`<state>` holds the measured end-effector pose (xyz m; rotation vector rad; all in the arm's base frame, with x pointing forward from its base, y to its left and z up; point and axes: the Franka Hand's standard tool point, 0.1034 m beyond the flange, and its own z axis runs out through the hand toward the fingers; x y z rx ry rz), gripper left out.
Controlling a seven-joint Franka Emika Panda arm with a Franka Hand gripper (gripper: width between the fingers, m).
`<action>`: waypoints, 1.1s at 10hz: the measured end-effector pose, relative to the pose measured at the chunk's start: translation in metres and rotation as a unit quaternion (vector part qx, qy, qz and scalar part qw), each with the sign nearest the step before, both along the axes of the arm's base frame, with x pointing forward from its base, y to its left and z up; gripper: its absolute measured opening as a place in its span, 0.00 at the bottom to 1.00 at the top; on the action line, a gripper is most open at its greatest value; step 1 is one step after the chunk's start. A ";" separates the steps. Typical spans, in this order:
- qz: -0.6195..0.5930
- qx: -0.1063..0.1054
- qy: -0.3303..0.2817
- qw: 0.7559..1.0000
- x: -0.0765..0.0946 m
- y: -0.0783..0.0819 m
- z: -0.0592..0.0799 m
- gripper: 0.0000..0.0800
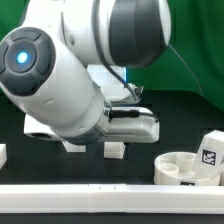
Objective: Assemble stool
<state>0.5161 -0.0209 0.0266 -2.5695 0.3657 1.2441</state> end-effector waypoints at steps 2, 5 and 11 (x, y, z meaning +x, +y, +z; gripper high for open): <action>-0.001 0.000 0.003 1.000 -0.003 0.001 -0.004 0.81; -0.005 -0.006 0.011 1.000 -0.017 0.007 -0.019 0.81; -0.004 -0.010 -0.010 1.000 -0.016 0.014 -0.024 0.45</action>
Offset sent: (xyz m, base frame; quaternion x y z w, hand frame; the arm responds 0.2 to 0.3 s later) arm -0.0218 0.0082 -0.0140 0.0005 -0.0086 0.0236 0.9997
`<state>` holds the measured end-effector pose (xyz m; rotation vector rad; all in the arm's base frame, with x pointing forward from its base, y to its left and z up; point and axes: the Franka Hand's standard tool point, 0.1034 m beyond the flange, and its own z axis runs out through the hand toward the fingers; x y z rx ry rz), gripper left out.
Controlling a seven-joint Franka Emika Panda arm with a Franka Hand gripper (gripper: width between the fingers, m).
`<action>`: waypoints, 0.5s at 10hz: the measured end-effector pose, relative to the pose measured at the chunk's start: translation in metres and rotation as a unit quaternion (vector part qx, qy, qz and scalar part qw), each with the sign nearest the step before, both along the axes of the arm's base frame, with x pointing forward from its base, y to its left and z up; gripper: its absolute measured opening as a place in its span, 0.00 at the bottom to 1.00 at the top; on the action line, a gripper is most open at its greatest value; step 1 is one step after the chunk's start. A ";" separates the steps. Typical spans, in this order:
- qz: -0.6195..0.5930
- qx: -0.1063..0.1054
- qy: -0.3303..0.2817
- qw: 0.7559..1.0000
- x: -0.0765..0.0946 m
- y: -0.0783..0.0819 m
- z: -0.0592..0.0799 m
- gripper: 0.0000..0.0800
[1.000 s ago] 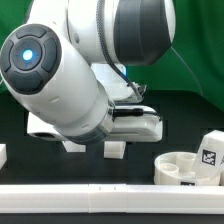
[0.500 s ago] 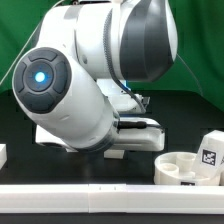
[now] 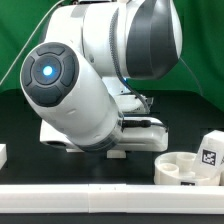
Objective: Assemble stool
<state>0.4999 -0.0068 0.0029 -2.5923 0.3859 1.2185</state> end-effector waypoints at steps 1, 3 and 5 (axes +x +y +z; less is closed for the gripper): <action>-0.001 0.000 0.000 1.000 0.000 -0.001 0.000 0.45; -0.003 0.001 -0.001 1.000 0.002 -0.004 0.002 0.45; -0.001 -0.001 -0.011 1.000 0.020 -0.011 0.024 0.45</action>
Offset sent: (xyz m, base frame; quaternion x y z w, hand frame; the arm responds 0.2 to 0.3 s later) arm 0.0247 -0.0147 0.0290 0.0034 -0.0146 -0.0119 0.9998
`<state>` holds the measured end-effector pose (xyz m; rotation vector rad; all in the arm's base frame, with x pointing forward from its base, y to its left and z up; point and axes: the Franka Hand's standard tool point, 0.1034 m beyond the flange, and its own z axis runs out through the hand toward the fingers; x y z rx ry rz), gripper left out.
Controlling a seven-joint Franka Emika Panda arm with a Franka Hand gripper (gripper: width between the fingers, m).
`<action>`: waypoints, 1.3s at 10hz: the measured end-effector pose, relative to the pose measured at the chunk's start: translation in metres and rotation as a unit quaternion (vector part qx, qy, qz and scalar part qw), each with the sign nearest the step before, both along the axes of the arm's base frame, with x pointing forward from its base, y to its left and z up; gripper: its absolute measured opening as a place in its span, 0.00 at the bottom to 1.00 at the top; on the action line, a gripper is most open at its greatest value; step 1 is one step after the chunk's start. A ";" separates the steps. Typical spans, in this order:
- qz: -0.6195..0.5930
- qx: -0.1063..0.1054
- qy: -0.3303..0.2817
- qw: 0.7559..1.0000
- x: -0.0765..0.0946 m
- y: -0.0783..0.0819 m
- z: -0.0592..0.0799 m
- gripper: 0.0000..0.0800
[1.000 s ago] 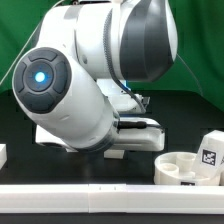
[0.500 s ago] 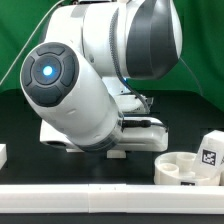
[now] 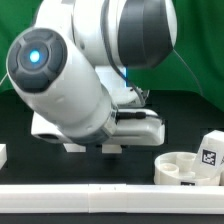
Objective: Assemble stool
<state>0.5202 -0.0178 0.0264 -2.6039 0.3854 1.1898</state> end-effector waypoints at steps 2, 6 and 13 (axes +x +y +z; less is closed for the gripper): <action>0.005 -0.002 -0.019 1.000 0.020 -0.001 0.023 0.45; 0.010 -0.011 -0.057 0.998 0.038 0.000 0.041 0.45; -0.011 -0.056 -0.216 0.975 0.081 0.005 0.077 0.45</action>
Offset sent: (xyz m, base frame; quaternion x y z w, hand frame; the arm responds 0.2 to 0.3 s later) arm 0.0173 0.0085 0.0497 -0.0156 -0.0071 -0.0093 0.9998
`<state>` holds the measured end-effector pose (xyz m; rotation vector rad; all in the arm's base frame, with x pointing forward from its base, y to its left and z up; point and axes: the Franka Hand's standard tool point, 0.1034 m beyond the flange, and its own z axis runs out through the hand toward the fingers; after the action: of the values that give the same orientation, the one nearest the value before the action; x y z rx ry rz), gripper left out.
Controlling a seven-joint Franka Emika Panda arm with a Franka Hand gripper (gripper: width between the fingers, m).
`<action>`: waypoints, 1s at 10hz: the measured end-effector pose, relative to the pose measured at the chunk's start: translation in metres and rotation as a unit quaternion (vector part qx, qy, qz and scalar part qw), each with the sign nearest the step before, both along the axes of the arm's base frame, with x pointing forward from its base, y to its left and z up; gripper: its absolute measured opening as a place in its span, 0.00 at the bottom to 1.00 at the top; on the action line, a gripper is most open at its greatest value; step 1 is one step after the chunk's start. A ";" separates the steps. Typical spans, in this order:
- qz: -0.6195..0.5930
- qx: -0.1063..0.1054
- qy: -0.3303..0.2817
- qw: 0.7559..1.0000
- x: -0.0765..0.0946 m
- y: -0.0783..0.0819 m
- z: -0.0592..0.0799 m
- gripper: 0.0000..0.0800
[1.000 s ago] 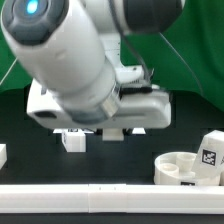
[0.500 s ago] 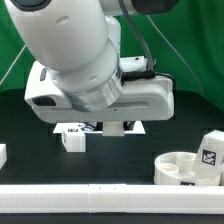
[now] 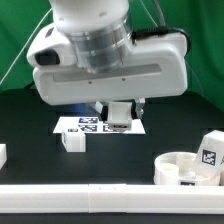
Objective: Assemble stool
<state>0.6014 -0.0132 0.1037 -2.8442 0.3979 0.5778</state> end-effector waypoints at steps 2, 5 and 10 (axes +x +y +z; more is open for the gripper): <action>-0.011 -0.027 -0.071 0.997 0.009 -0.005 -0.005 0.45; -0.025 -0.073 -0.188 0.979 0.017 -0.008 -0.005 0.45; -0.051 -0.129 -0.364 0.921 0.029 0.004 0.020 0.42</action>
Offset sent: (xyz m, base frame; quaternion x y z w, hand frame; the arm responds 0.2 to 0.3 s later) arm 0.0000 0.0000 0.0000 0.0000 0.1938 0.0000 0.9810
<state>0.6308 -0.0087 0.1235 -2.9789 0.4939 -0.5958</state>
